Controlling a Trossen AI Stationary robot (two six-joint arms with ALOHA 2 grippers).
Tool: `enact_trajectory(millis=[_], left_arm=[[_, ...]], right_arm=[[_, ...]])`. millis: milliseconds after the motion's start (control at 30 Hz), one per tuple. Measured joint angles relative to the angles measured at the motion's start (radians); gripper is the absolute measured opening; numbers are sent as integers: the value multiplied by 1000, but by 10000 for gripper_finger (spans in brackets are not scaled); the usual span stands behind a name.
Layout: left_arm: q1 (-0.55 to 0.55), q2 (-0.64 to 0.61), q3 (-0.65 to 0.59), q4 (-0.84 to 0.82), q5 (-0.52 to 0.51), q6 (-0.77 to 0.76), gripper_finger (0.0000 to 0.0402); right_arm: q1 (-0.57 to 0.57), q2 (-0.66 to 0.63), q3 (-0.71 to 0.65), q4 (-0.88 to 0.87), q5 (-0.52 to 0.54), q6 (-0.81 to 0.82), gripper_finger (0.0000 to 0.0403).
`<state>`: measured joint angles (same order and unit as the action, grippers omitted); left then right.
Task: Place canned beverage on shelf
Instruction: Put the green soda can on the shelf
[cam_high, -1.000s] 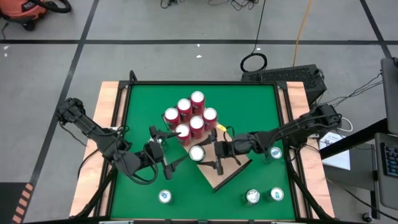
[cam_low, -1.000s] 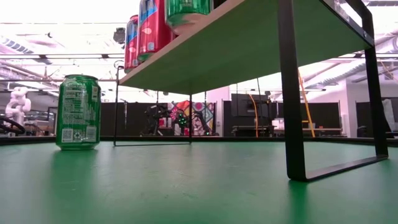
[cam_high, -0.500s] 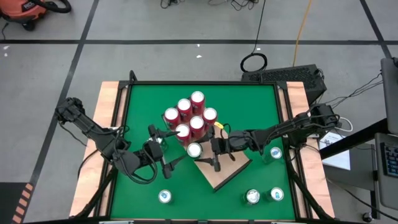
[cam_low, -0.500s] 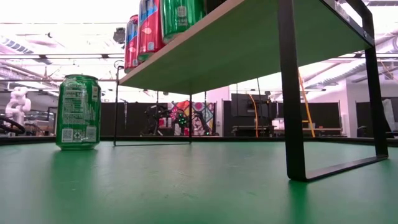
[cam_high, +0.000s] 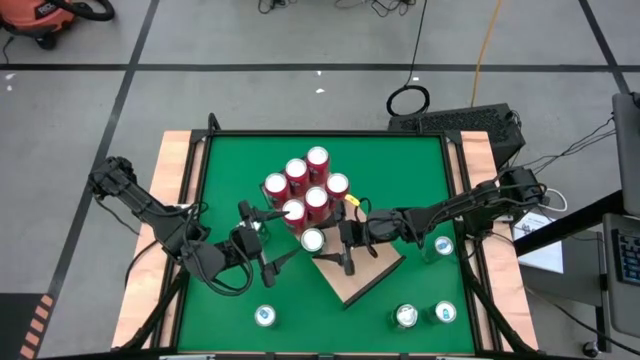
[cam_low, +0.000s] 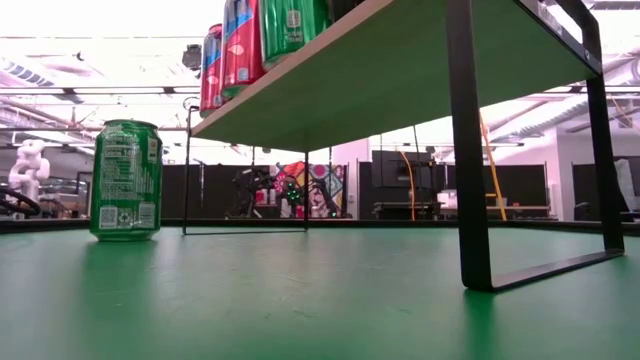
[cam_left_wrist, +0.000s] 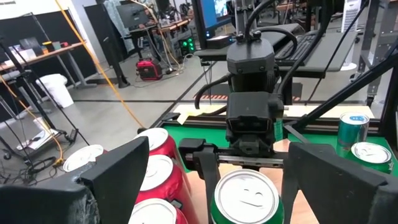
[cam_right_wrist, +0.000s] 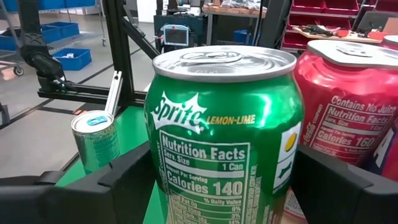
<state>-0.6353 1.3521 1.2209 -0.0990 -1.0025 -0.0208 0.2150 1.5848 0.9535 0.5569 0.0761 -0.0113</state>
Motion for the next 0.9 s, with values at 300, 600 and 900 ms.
enact_trajectory(millis=[300, 600, 900], left_arm=[[0, 0, 0, 6, 3, -3, 384], [0, 0, 0, 6, 3, -3, 384], [0, 0, 0, 1, 3, -22, 384]], right_arm=[[0, 0, 1, -8, 0, 19, 308], [0, -1, 1, -14, 1, 22, 309], [0, -1, 1, -22, 1, 24, 309]])
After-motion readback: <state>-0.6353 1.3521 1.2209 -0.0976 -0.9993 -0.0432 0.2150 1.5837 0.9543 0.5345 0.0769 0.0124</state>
